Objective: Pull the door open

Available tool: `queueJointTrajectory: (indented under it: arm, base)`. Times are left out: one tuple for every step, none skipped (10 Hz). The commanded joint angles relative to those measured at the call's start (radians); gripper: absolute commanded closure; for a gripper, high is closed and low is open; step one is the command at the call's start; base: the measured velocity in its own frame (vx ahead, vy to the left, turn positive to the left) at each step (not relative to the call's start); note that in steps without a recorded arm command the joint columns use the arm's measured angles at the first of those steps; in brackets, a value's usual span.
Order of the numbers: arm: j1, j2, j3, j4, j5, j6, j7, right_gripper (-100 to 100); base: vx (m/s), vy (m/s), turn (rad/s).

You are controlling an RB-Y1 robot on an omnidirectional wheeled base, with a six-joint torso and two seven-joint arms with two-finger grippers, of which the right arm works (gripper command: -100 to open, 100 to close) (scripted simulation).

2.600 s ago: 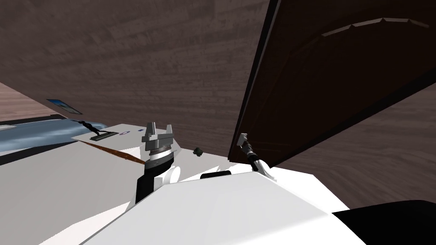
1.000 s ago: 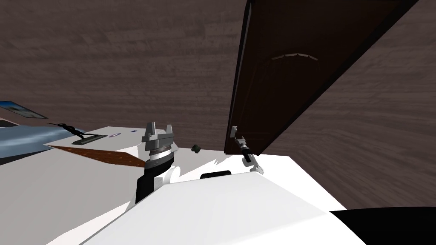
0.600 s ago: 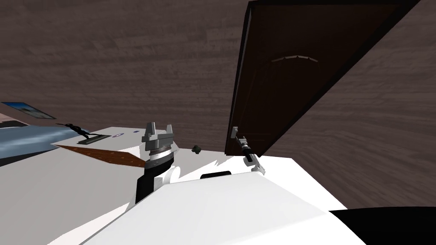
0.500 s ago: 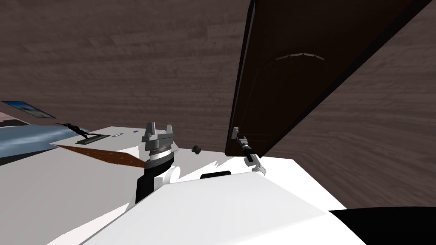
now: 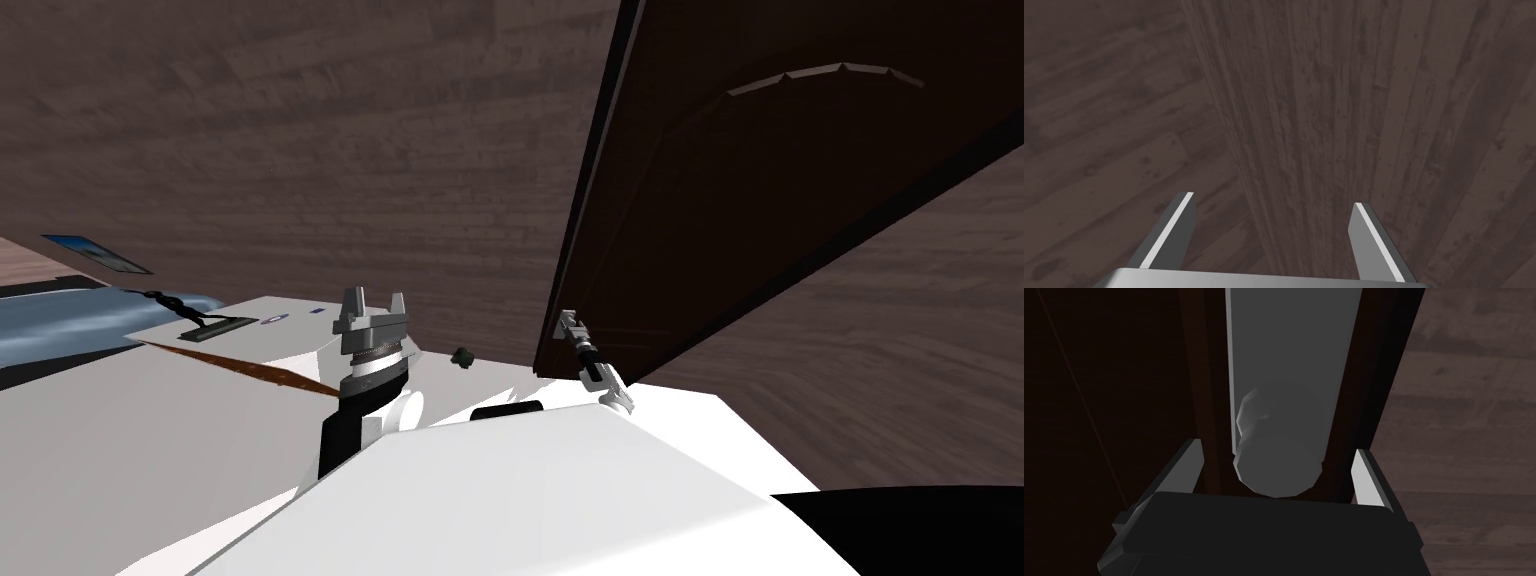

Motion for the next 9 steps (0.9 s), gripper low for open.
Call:
queueJointTrajectory:
  arm:
    - [0.0, 0.0, 0.0, 0.0, 0.0, 0.0, 0.0, -100]
    - [0.0, 0.0, 0.0, 0.0, 0.0, 0.0, 0.0, 100]
    - [0.0, 0.0, 0.0, 0.0, 0.0, 0.0, 0.0, 100]
    - [0.0, 0.0, 0.0, 0.0, 0.0, 0.0, 0.0, 100]
    - [0.0, 0.0, 0.0, 0.0, 0.0, 0.0, 0.0, 100]
    - [0.0, 0.0, 0.0, 0.0, 0.0, 0.0, 0.0, 100]
    - [0.0, 0.0, 0.0, 0.0, 0.0, 0.0, 0.0, 100]
    - [0.002, -0.006, 0.005, 0.006, -0.025, -0.001, -0.027, 100]
    - [0.003, -0.008, 0.006, 0.007, -0.036, -0.002, -0.039, 100]
  base:
    - [0.094, 0.0, 0.018]
    - [-0.014, 0.001, -0.017]
    - [-0.034, -0.005, -0.007]
    - [-0.028, -0.003, 0.014]
    - [-0.017, 0.0, 0.003]
    - [-0.008, 0.001, -0.002]
    - [0.0, 0.0, 0.0]
    - [-0.019, -0.014, 0.064]
    - [-0.038, -0.025, 0.087]
